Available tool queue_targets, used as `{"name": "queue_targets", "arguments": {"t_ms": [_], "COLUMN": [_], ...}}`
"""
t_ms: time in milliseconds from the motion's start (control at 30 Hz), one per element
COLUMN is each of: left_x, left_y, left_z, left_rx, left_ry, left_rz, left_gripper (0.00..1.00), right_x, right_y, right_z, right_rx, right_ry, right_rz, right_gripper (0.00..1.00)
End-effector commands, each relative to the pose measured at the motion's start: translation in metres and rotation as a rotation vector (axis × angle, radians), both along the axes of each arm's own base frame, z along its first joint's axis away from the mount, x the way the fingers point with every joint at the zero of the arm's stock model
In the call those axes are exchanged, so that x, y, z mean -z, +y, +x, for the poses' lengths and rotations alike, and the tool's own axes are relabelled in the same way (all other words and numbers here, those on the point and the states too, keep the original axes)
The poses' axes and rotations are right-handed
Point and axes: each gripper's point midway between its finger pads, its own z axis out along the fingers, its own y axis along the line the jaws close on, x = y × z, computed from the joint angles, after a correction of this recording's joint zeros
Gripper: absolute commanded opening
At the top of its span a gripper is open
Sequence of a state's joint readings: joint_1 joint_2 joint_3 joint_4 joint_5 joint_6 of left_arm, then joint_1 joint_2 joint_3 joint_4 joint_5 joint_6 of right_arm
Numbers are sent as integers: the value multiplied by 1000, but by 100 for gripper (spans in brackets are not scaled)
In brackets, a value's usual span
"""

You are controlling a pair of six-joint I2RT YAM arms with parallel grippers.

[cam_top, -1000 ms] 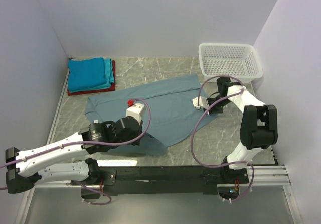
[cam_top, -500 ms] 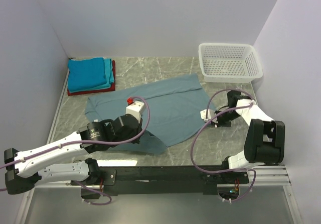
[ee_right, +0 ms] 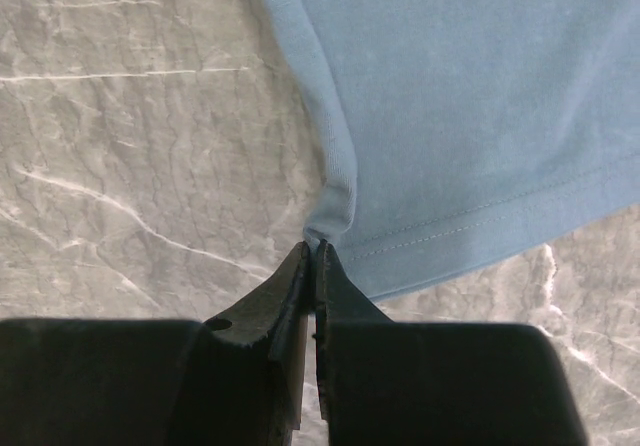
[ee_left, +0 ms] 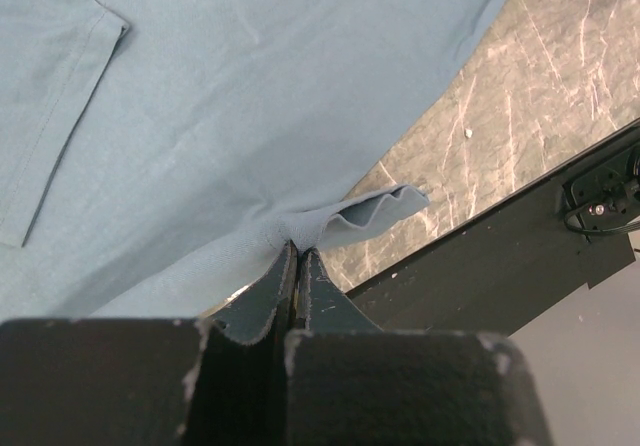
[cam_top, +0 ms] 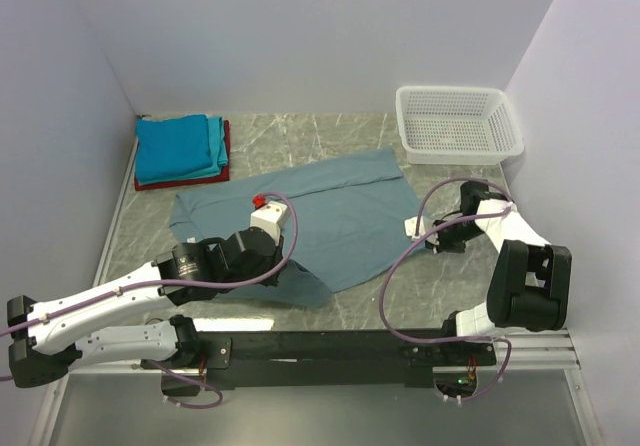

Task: Fold and stack the t-shirts
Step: Fold the tshirt

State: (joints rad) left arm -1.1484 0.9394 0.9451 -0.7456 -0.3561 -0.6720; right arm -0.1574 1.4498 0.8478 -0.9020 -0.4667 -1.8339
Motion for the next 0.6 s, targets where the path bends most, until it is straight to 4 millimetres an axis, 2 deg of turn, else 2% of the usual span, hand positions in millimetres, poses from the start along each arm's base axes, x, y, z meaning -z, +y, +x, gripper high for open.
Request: {"name": "queue_targets", "arguments": {"t_ms": [0, 567], "left_x": [-18, -13], "left_y": [-3, -6], "left_z": [2, 3], "left_rx": [12, 15], "left_ry": [-29, -28], "left_rz": [-43, -37], "left_gripper": [1, 0], "right_x": [-11, -12], "right_y": [2, 10], "right_z": [13, 30], "right_rx": [8, 50], "right_ry": [-39, -20], "right_rz": [30, 94], "right_gripper": [0, 0]}}
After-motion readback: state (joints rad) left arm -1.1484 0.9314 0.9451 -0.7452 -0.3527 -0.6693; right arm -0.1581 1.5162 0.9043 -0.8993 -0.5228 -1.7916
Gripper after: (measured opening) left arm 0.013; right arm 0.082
